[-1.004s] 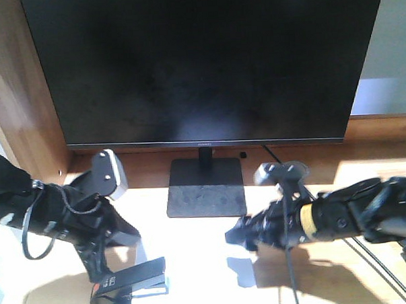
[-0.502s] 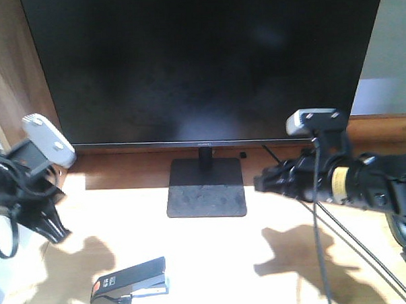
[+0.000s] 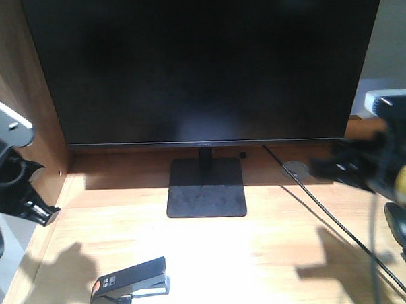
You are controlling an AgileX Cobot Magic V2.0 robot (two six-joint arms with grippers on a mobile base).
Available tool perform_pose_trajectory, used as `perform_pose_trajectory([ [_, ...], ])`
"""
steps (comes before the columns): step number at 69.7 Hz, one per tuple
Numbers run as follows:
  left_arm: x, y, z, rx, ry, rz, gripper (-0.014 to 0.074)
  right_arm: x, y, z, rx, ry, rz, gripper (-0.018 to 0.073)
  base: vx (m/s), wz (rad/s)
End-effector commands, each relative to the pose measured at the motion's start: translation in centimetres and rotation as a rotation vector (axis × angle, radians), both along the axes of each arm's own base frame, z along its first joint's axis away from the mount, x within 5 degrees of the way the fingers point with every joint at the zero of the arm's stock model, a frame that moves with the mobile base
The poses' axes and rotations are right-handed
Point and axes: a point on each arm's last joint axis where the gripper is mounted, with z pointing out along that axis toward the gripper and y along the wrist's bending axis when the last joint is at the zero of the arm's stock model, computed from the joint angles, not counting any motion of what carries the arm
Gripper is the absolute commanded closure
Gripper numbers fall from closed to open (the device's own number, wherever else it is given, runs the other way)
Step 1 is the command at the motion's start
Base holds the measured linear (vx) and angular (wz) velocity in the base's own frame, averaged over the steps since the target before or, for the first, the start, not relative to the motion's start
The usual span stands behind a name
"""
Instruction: Grab stapler and paper to desk for stapling
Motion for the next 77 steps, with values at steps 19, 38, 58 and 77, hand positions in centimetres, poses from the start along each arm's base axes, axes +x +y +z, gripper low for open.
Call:
perform_pose_trajectory([
  [19,-5.3,0.4,2.4,-0.226,-0.39,-0.018,0.0603,-6.8,-1.5,2.1,-0.066,-0.195,0.091,0.0564,0.0,0.0],
  [38,-10.4,1.3,0.7,-0.288,-0.552,-0.05,0.0603,-10.5,-2.1,0.1,-0.043,-0.228,0.127,0.0564,0.0,0.0],
  [58,-14.5,2.3,-1.5,-0.299,-0.615,-0.051,0.0603,-11.9,-2.6,-2.3,-0.05,-0.199,0.127,0.0564,0.0,0.0],
  [77,-15.1,2.5,-2.2,-0.295,-0.607,-0.045,0.0603,-11.9,-2.6,-2.5,-0.051,-0.193,0.126,0.0564,0.0,0.0],
])
